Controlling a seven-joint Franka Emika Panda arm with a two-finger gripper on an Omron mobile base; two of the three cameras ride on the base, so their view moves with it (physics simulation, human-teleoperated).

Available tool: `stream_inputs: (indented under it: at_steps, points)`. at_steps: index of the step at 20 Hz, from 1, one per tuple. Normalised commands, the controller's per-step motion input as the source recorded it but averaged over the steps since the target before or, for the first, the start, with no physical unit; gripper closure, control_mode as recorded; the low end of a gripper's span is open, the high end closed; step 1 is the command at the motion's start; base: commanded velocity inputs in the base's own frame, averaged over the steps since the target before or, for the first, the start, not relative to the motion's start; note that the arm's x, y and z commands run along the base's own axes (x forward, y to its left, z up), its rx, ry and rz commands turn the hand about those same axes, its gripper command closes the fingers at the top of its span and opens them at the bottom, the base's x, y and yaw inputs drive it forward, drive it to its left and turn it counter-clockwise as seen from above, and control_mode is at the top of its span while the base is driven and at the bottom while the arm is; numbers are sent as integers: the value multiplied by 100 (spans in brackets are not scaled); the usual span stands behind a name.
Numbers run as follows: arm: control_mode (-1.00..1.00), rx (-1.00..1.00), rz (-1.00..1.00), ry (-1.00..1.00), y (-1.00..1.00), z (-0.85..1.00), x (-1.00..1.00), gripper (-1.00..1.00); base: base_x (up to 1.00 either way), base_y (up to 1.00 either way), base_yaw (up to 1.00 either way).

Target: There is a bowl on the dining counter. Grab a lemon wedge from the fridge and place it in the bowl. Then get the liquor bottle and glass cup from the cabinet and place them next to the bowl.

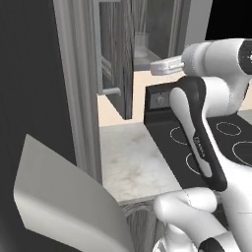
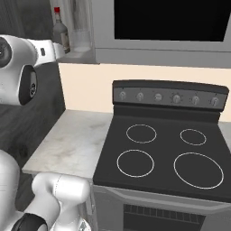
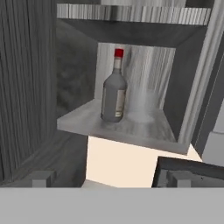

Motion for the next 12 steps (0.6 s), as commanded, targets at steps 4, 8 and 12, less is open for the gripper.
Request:
stream_inputs:
  at_steps: [4,8,12]
  points:
    - [-100,5,0,-9,3,27,49,-100,0,0,0]
    - [-100,0,0,-10,4,31,41,-100,0,0,0]
    - [-100,0,0,-4,15,16,40,-100,0,0,0]
